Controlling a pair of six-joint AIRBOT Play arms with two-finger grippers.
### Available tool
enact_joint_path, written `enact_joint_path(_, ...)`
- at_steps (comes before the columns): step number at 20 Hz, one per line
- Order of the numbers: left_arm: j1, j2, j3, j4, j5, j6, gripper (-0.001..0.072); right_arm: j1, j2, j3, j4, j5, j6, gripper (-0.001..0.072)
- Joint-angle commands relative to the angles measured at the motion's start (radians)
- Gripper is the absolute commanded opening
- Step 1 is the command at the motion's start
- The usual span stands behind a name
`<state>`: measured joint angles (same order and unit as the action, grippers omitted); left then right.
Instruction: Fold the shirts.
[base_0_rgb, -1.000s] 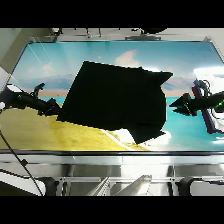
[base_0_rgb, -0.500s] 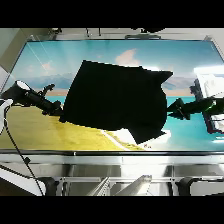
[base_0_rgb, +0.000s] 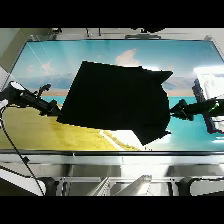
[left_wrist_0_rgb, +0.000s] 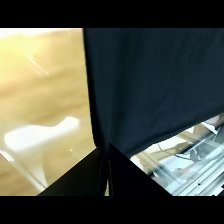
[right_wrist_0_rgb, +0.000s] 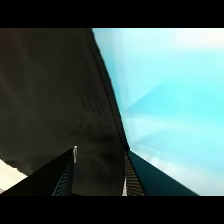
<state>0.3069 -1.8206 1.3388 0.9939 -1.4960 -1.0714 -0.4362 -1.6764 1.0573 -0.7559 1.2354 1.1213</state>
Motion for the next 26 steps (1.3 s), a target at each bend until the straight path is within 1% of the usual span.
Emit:
enact_joint_path(1, 0.005, 0.001, 0.001, -0.003, 0.001, 0.001, 0.0026, -0.034, -0.002, 0.002, -0.030, -0.005, -0.006, 0.0365)
enact_joint_path(4, 0.005, 0.001, 0.000, -0.002, 0.002, 0.001, 0.0026, -0.017, 0.000, 0.004, -0.008, 0.021, -0.028, 0.0365)
enact_joint_path(7, 0.005, 0.000, 0.000, -0.003, 0.000, 0.001, 0.0026, -0.037, 0.005, 0.028, 0.077, 0.095, -0.069, 0.0365)
enact_joint_path(13, 0.005, 0.001, 0.000, -0.003, -0.005, 0.001, 0.0026, -0.075, 0.003, 0.041, 0.061, 0.067, -0.075, 0.0373)
enact_joint_path(18, 0.005, 0.001, 0.000, -0.003, -0.010, 0.001, 0.0026, -0.067, -0.046, 0.040, 0.041, 0.048, -0.075, 0.0372)
enact_joint_path(22, 0.005, 0.001, 0.000, -0.003, -0.024, 0.001, 0.0026, -0.029, -0.095, 0.040, 0.042, 0.052, -0.076, 0.0372)
enact_joint_path(26, 0.005, 0.001, 0.001, -0.003, -0.025, 0.001, 0.0026, 0.053, -0.103, 0.040, 0.041, 0.112, -0.085, 0.0372)
